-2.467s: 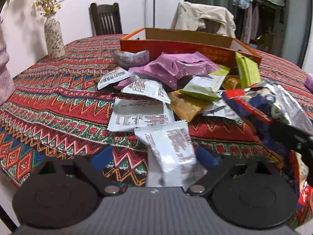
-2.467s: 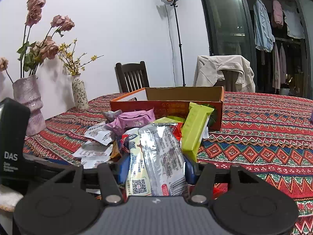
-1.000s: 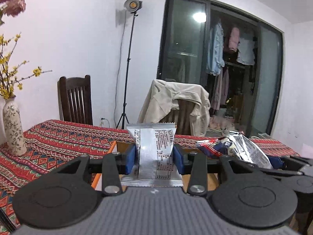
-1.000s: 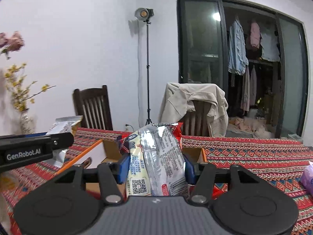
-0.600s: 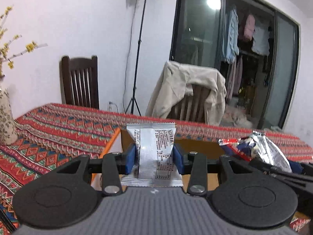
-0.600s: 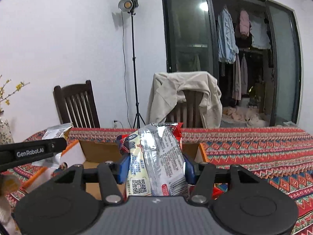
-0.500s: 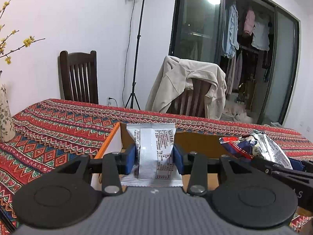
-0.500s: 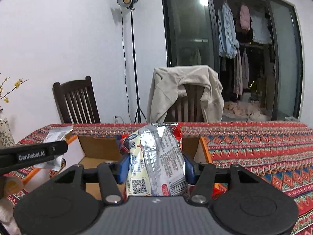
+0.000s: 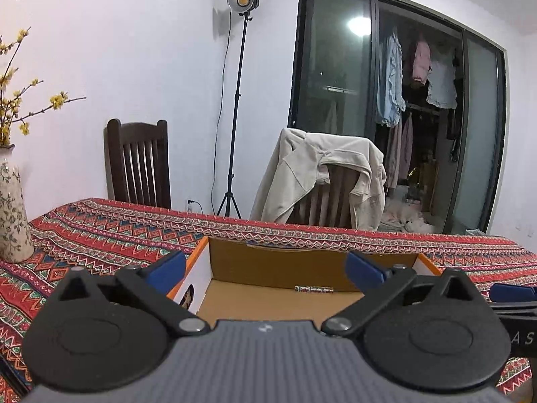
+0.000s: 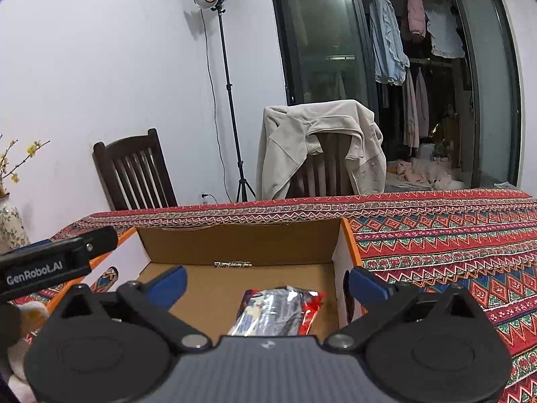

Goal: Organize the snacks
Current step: 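Drop the white sachet and foil bar into the cardboard box with both tools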

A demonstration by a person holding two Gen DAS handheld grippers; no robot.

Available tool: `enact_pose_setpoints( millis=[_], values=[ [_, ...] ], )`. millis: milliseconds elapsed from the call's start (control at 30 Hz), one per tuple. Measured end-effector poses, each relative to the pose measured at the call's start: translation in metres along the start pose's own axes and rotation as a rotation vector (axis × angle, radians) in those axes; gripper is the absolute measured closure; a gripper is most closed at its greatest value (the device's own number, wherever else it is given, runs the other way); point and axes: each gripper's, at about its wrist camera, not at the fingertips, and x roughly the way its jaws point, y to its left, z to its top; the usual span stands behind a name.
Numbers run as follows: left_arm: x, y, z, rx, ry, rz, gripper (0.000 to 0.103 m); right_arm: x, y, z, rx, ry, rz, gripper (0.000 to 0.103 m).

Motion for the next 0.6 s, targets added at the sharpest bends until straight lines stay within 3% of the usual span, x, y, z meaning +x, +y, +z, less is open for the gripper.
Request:
enact_pose_setpoints(
  millis=[600],
  values=[
    [-0.076, 0.007, 0.034, 0.021, -0.041, -0.012, 0.0, -0.062, 0.022, 0.02, -0.041, -0.05, 0.018, 0.0]
  ],
)
